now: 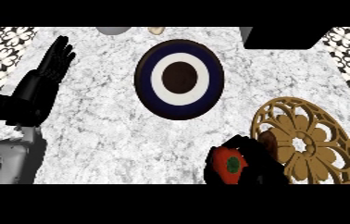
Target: Pick the bell pepper from the placemat and place it in the plate
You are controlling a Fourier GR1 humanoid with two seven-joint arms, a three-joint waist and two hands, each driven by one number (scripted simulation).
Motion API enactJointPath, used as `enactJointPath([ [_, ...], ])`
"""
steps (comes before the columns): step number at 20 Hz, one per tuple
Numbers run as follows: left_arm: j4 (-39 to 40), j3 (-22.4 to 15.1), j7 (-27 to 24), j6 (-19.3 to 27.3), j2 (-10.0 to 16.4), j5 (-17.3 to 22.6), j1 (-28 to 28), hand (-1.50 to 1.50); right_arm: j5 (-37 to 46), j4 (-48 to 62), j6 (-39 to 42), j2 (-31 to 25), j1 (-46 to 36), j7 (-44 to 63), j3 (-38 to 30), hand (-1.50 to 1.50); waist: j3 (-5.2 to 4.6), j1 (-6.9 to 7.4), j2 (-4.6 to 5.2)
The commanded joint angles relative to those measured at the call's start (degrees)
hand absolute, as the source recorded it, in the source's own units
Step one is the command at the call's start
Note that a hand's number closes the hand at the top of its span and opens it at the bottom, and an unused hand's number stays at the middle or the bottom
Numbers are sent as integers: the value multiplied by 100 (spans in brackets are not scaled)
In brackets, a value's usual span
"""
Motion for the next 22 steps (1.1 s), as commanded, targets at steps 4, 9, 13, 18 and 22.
enactJointPath([
  [4,-151,-104,57,-49,-83,-87,-28,0,-1094,1234,395,25,-2606,1198,-409,150,5,95,13],
  [9,84,-95,22,-29,-114,-168,-157,0,-2093,2484,-188,24,-3735,1103,-1166,150,7,159,44],
  [13,346,168,-124,-236,17,39,-355,0,-2397,3681,-821,24,-4176,905,-1350,150,6,137,51],
  [18,241,35,18,-174,-106,-41,-379,0,-2989,5297,-1260,24,-4972,461,-1847,150,9,223,69],
  [22,406,-190,-166,-9,-362,-293,-466,0,-3588,6396,-1219,25,-5622,486,-1555,150,6,302,88],
])
